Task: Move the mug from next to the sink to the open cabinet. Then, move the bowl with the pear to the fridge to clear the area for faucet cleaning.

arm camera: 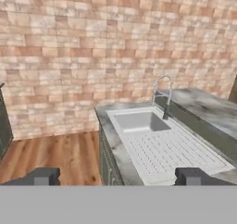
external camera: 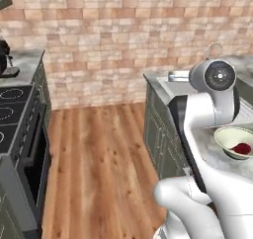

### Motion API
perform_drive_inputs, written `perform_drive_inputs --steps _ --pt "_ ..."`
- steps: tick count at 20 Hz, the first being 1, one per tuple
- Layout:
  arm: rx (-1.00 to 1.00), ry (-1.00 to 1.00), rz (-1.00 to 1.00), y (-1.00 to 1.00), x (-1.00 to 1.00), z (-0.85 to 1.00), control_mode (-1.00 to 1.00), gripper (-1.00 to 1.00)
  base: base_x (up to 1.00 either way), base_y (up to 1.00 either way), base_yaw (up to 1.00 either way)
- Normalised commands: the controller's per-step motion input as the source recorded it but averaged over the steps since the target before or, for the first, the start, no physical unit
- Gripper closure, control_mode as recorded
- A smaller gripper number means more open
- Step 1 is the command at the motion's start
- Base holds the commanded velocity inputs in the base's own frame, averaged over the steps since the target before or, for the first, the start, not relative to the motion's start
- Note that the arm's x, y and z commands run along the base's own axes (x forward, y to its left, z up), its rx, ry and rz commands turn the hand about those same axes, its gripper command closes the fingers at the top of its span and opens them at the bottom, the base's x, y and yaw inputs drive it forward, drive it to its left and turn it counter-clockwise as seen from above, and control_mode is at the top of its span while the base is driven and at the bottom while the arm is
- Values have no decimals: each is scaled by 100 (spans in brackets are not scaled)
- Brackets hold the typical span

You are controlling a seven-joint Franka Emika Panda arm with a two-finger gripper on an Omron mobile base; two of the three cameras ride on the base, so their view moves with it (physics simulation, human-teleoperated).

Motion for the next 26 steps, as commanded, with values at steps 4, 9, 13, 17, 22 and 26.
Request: perform_drive_inputs --steps 4,9,13,17,22,26 --pt "0 0 0 0 0 0 100 -100 70 44 -75" --pt "0 0 0 0 0 0 100 -100 39 44 -81" --pt "0 0 0 0 0 0 100 -100 0 26 -98" --pt "0 0 0 0 0 0 100 -100 13 25 -86" --pt "0 0 0 0 0 0 100 -100 55 2 -51" --pt "0 0 0 0 0 0 100 -100 100 52 -47"
